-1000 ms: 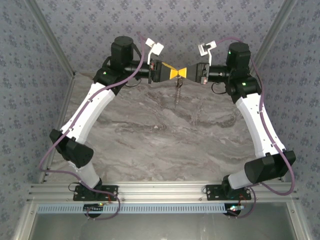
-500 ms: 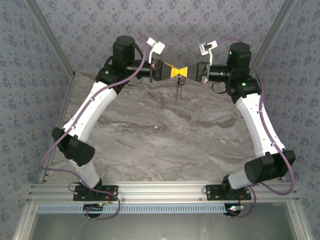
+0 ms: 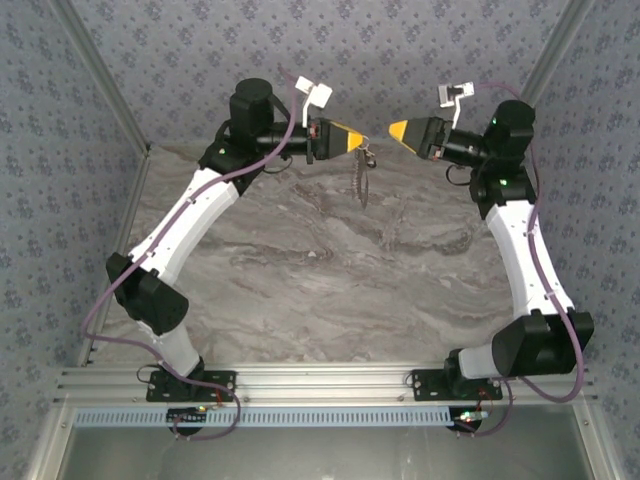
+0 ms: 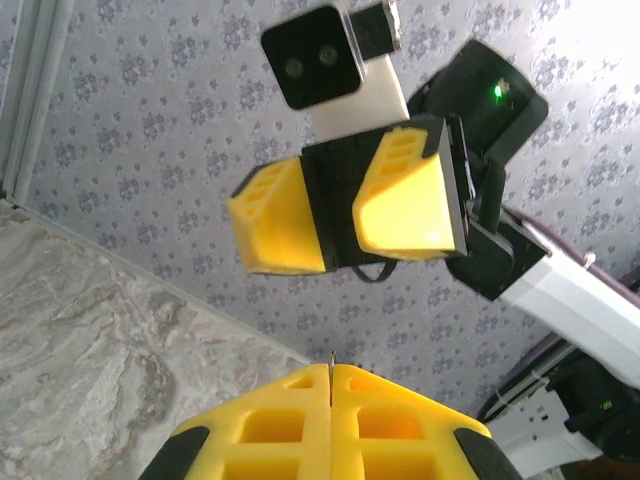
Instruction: Put the keys on the keyring
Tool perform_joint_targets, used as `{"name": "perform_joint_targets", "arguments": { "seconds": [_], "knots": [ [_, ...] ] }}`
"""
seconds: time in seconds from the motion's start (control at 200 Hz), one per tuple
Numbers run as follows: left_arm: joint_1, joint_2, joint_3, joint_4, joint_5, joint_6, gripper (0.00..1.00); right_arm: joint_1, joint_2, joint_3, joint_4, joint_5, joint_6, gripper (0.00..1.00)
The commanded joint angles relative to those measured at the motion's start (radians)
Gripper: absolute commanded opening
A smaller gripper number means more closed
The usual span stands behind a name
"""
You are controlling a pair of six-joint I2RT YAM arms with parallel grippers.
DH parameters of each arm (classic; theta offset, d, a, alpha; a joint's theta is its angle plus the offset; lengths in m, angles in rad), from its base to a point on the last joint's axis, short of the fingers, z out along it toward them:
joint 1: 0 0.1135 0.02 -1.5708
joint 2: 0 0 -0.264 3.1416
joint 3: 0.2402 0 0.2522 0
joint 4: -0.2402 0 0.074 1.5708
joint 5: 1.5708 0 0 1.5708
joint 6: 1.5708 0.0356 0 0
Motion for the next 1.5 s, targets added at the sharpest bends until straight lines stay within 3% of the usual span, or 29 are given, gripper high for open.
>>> {"name": "perform_joint_targets", "arguments": {
  "seconds": [0.0,0.38,0.954,1.094,1.314,1.494],
  "knots": [
    [0.005,-0.062,0.004,0.159,-0.002,-0.066,0.00,0.003,-0.050,-0.045,0.147,0.027,0.089,0.47],
    [0.008,-0.046,0.041,0.229,-0.011,-0.129,0.00,0.069,-0.070,-0.103,0.237,0.080,0.120,0.56],
    [0.007,-0.040,0.068,0.241,-0.026,-0.146,0.00,0.153,-0.053,-0.094,0.179,0.101,0.054,0.55],
    [0.008,-0.038,0.064,0.241,-0.027,-0.148,0.00,0.173,-0.036,-0.072,0.182,0.105,0.051,0.47],
    [0.012,-0.043,0.059,0.238,-0.040,-0.145,0.00,0.180,-0.029,-0.056,0.140,0.088,0.027,0.13],
    [0.023,-0.062,0.051,0.243,-0.082,-0.138,0.00,0.161,-0.050,-0.048,0.029,0.077,-0.044,0.04]
  ]
}}
